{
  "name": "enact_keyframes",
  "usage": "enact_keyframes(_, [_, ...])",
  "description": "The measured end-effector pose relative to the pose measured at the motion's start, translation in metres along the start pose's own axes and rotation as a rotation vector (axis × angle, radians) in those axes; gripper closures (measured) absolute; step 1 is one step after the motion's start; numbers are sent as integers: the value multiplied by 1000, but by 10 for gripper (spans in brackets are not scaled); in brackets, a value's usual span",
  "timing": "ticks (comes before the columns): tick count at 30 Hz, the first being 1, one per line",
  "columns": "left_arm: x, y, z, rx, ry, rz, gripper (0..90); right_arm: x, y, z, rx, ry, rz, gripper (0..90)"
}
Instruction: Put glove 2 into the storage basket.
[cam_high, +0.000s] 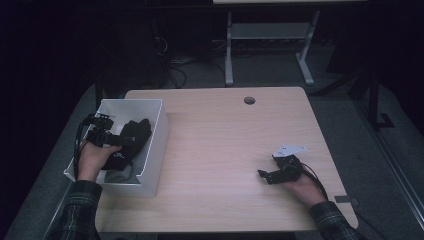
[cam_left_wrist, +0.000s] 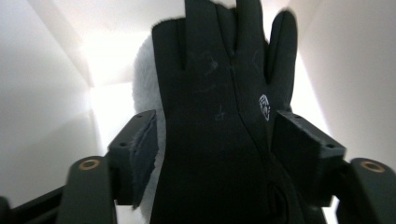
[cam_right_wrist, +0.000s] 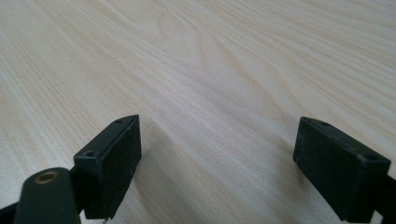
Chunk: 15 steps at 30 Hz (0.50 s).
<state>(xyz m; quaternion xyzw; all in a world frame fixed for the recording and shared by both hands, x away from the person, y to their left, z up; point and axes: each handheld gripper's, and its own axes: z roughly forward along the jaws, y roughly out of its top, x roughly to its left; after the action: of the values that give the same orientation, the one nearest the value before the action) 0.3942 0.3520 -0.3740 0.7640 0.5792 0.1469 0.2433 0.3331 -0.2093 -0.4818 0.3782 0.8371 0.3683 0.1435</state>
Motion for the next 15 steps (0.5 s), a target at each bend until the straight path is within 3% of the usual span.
enact_keyframes(3, [0, 3, -8, -21, 21, 14, 263, 0, 0, 0, 0, 0, 0, 151])
enact_keyframes(8, [-1, 8, -19, -50, 22, 8, 230, 0, 0, 0, 0, 0, 0, 151])
enact_keyframes(15, [-18, 20, -32, -90, -27, 62, 197, 0, 0, 0, 0, 0, 0, 151])
